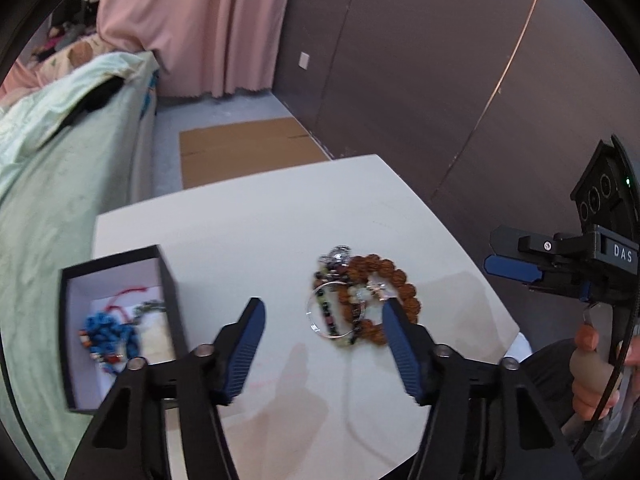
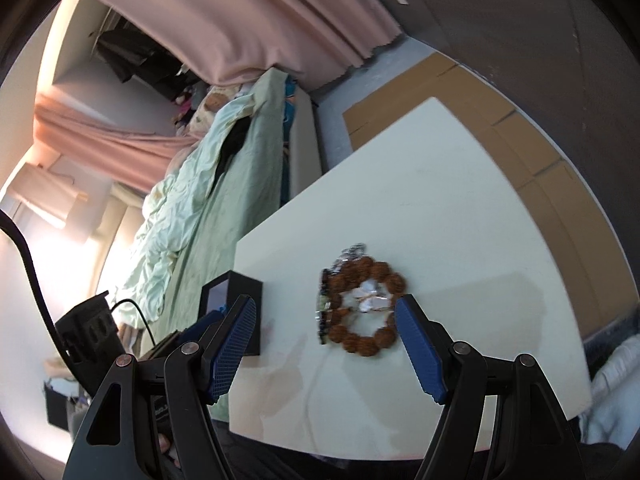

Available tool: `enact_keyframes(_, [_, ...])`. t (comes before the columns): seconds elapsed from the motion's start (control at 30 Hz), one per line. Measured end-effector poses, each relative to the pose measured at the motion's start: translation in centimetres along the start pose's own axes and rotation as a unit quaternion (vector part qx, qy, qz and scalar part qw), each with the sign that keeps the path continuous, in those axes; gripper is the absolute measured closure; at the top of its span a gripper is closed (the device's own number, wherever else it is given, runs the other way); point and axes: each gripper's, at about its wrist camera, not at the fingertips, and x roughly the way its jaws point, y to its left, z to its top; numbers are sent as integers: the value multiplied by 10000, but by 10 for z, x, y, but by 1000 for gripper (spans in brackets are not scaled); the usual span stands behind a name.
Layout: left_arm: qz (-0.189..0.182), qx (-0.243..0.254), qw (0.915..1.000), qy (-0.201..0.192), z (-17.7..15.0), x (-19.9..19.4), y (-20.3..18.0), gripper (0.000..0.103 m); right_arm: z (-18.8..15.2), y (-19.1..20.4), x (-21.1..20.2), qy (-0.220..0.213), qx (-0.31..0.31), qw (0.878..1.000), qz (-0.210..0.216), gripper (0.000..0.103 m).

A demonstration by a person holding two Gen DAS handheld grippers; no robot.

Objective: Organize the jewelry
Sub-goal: 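Reach the left gripper to the dark bead bracelet and close on it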

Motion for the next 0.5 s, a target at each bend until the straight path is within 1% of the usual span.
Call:
enact_keyframes(0.07, [-68,-49,9999,78,4,10,-3,48,1,-7,-2,-6,97,10000,-3,30])
enact_keyframes(0.13, [-135,-129,9997,139,8,18,-5,55,2,-13,-2,-5,171,9998,-44,30])
enact_keyframes(0.2, [-165,-216,9994,222,11,25,-5,57,2,-19,-2,-6,238,9997,-69,30])
enact_keyframes(0.33, [-194,-391,9983,389,18,42,-6,57,4,-31,-1,33,416,9991,-69,30])
enact_keyframes(0.5, [-191,-544,9960,686,23,67,-7,57,6,-33,-1,9,491,9988,-49,30])
